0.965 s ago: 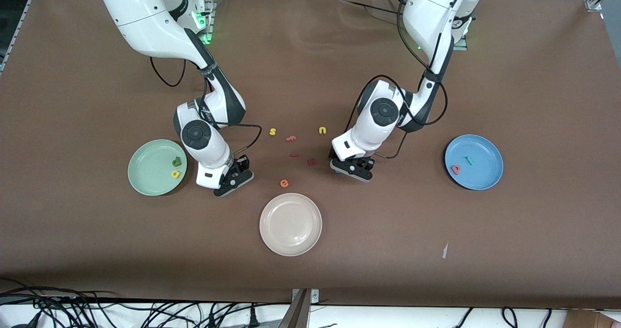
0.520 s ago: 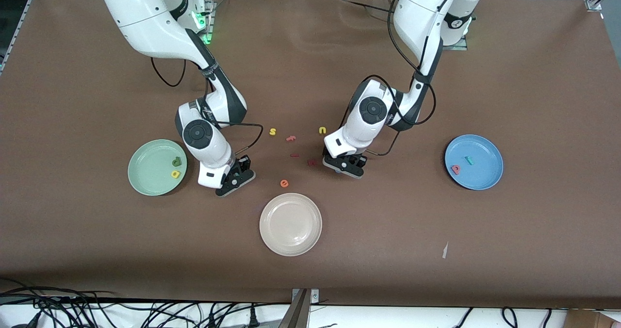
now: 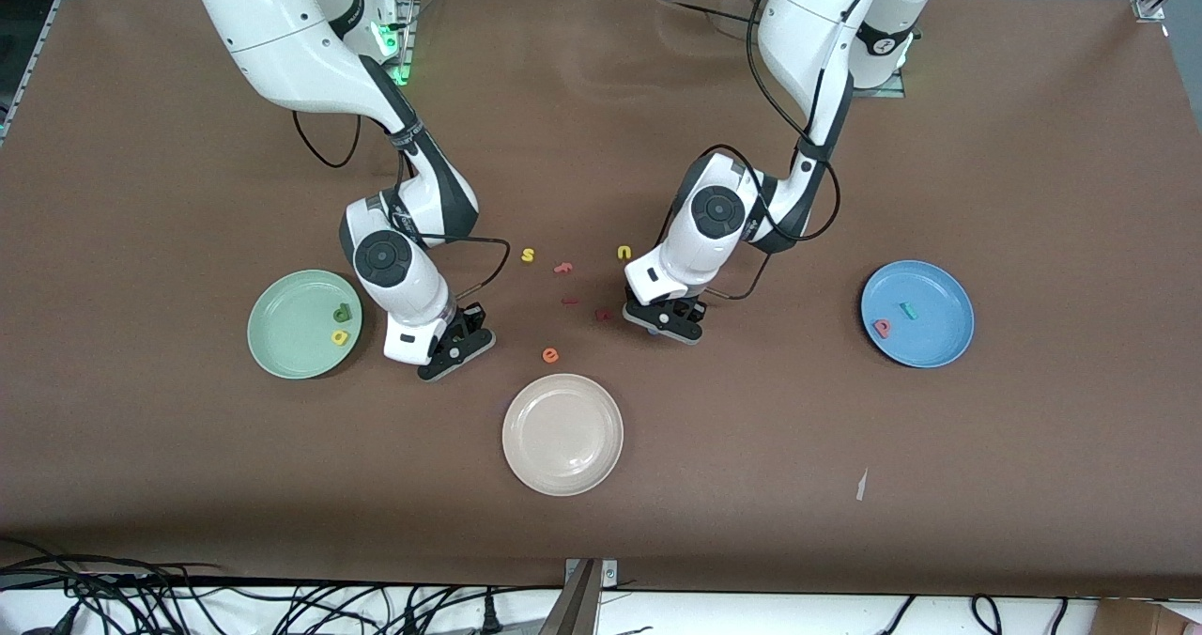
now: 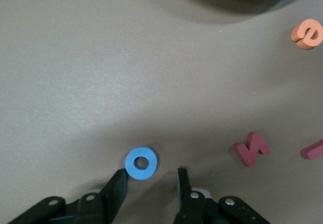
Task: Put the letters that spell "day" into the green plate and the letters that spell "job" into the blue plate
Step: 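Drop the cyan y on the green plate while the left gripper grasps blue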
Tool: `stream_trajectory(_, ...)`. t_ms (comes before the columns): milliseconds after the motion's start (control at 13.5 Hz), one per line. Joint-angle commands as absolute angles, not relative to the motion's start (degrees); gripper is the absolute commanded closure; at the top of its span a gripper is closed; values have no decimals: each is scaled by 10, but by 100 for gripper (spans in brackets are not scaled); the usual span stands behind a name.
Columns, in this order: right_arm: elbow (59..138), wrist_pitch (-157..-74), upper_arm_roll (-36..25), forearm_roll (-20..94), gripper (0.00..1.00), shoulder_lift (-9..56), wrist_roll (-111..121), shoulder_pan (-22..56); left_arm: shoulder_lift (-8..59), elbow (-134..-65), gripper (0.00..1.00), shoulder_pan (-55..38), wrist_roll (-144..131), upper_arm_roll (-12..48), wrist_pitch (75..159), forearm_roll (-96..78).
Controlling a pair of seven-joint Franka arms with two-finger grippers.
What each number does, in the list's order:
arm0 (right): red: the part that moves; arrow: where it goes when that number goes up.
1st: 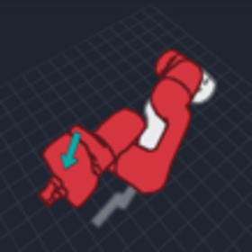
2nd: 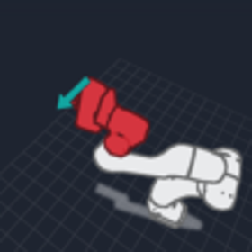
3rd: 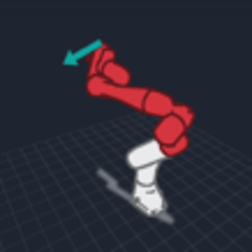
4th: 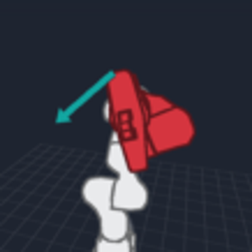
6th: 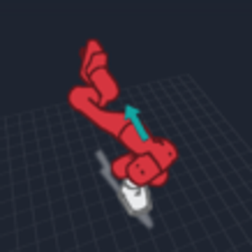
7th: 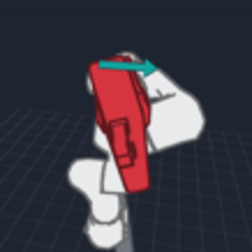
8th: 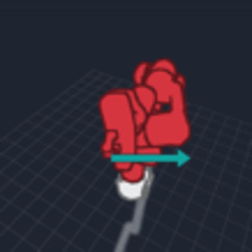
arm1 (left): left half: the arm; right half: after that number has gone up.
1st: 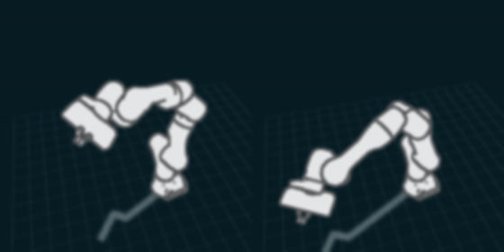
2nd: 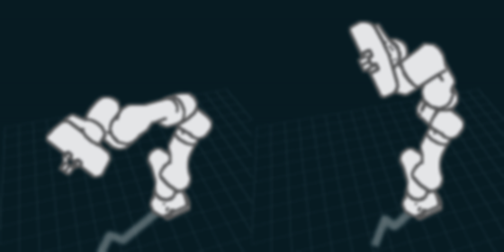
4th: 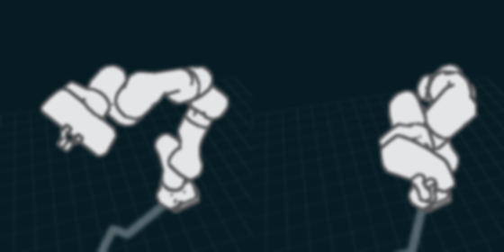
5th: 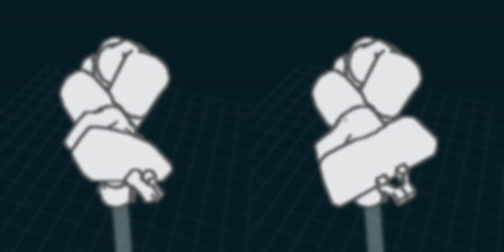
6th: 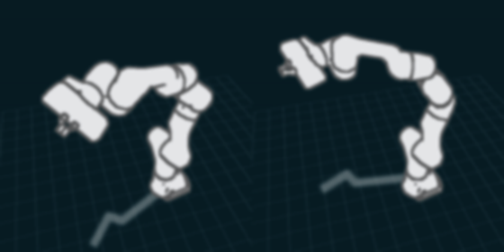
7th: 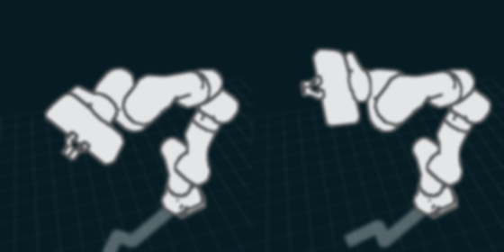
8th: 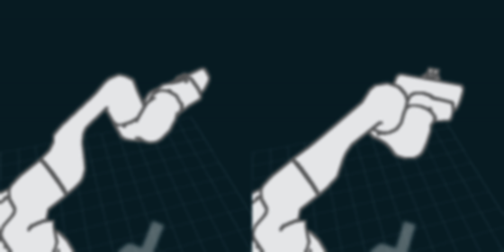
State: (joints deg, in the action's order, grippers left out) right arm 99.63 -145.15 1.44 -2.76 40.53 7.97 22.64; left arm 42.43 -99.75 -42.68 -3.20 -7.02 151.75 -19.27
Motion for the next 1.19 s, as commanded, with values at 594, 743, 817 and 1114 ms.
stream_trajectory(594,953,-1312,14,-23,91,375,85,198,447,-972,54,-439,-27,-90,1518,-216)
stream_trajectory(743,954,-1261,8,-22,91,355,83,187,448,-972,59,-439,-27,-90,1518,-215)
stream_trajectory(817,954,-1231,-3,-22,91,347,85,183,448,-972,59,-439,-27,-90,1518,-215)
stream_trajectory(1114,970,-1190,-70,-22,91,330,90,181,448,-972,69,-438,-26,-91,1518,-214)
